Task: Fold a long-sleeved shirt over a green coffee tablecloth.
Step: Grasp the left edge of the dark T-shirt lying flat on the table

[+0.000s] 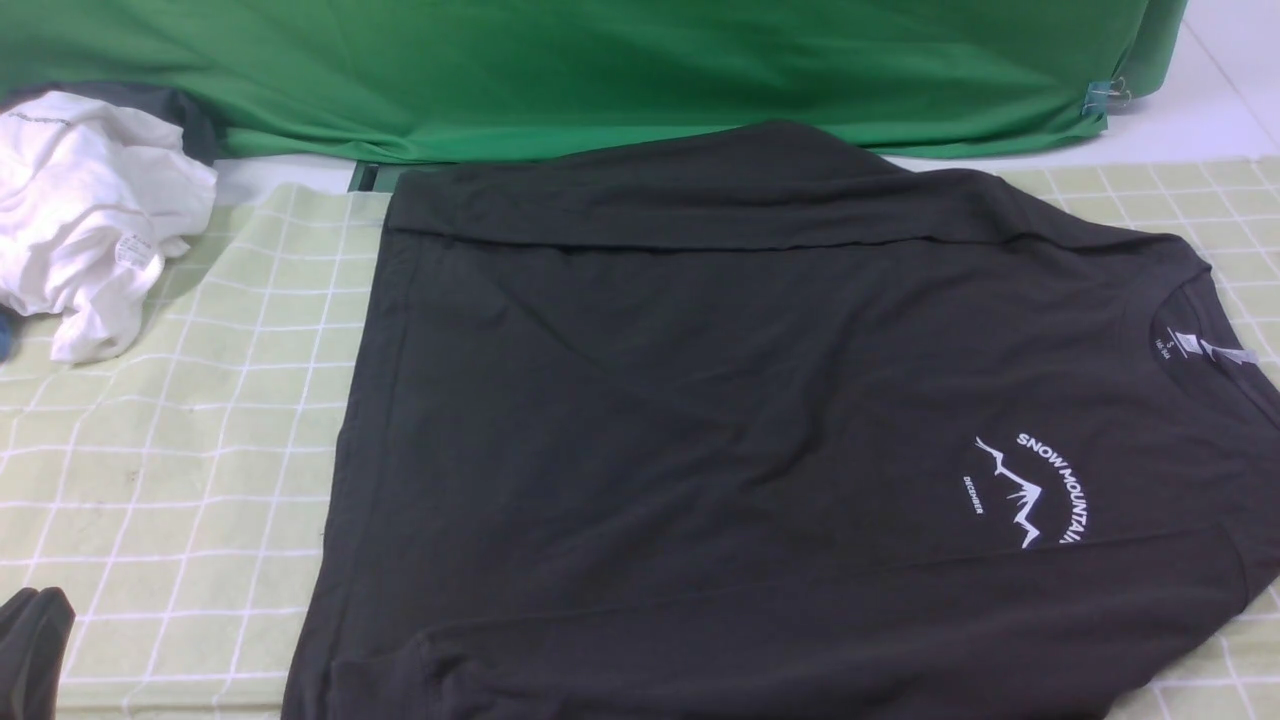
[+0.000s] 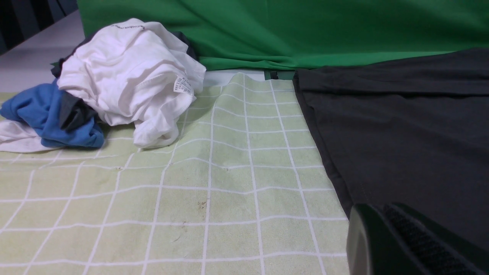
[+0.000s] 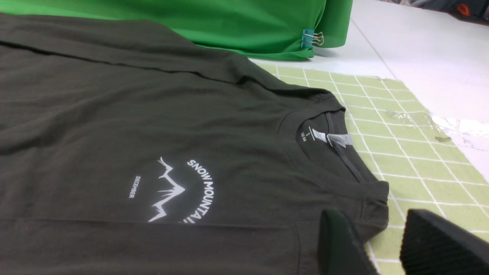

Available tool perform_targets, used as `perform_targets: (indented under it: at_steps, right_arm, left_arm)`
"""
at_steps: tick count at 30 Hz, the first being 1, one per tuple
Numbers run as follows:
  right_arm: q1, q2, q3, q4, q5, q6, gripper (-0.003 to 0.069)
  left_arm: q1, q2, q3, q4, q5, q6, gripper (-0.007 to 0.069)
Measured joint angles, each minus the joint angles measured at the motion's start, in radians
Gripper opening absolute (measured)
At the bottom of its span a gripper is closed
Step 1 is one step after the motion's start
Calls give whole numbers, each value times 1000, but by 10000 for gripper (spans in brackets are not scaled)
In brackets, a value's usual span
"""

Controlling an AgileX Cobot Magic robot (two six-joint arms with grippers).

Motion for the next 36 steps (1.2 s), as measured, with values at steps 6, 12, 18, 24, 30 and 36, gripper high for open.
perform_targets:
  at_steps: [6,12,18,24,30,36]
  right_arm:
    - [0,0,0,1,0,0,245]
    - [0,0,0,161,-13,248,245]
    - [0,0,0,334,-46,831,245]
    - [0,0,0,348,-53,951,245]
    - [0,0,0,348,-75,968,245]
    - [0,0,0,348,-218,956,221]
  left_arm:
    - [0,0,0,5,-25,0,35]
    - [0,0,0,-337,-153,-186,35]
    - [0,0,0,-664,-227,-460,35]
    - [0,0,0,-676,-277,-472,35]
    - [0,0,0,-637,-333,-476,35]
    - [0,0,-9,-517,-311,-489,35]
